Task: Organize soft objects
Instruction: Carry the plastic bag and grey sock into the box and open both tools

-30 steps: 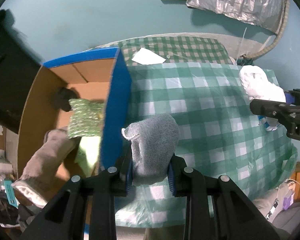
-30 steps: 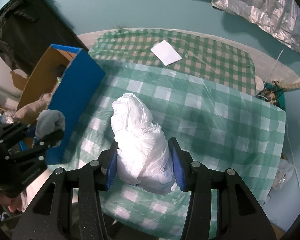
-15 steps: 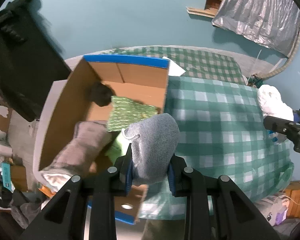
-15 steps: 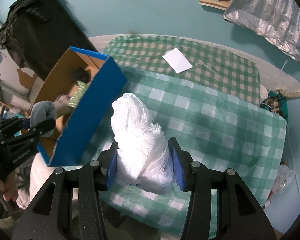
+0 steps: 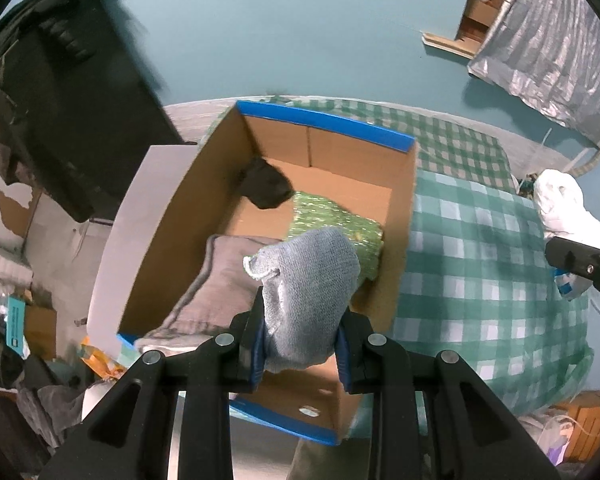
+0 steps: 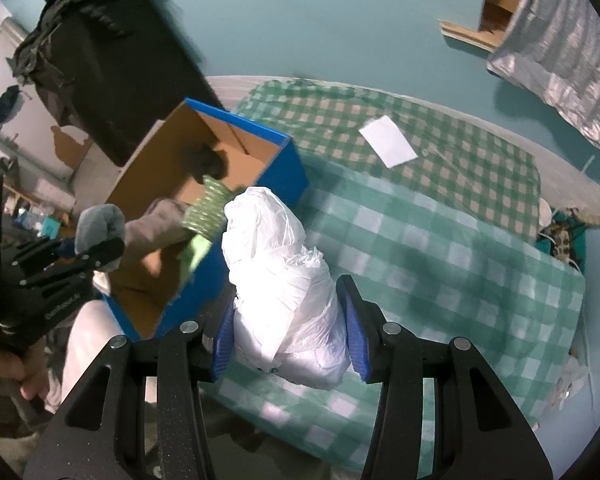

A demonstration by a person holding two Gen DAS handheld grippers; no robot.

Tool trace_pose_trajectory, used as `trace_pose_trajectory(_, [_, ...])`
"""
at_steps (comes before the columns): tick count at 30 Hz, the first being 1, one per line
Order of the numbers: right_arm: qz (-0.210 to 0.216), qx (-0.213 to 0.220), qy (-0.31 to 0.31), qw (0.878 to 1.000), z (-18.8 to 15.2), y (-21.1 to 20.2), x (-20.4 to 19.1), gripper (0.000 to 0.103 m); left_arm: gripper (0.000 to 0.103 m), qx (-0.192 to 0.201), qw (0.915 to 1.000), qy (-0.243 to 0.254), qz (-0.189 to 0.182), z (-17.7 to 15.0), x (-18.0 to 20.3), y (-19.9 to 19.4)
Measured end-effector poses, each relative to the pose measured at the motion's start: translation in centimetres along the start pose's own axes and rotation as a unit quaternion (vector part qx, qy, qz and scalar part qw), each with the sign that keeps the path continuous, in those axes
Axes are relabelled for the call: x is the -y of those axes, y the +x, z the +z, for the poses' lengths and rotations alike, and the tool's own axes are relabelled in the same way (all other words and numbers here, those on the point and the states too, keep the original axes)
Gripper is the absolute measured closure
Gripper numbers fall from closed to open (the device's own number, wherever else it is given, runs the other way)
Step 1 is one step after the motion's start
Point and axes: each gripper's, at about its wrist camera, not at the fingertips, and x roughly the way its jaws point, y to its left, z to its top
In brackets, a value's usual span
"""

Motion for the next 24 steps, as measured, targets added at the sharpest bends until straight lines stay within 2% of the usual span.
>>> trace_pose_trajectory(12, [0.03, -0.009, -0.056, 0.998, 3.4, 3.7, -6.9, 0.056, 0.075, 0.002, 0.9995, -0.025, 0.016, 1.2, -4.2, 0.5])
trace_pose_trajectory(24, [0.03, -0.023, -0.076, 0.996, 6.4, 7.0, -10.6, 0.056, 0.075, -0.006, 0.9989, -0.04, 0.024, 2.7, -7.0, 2.3])
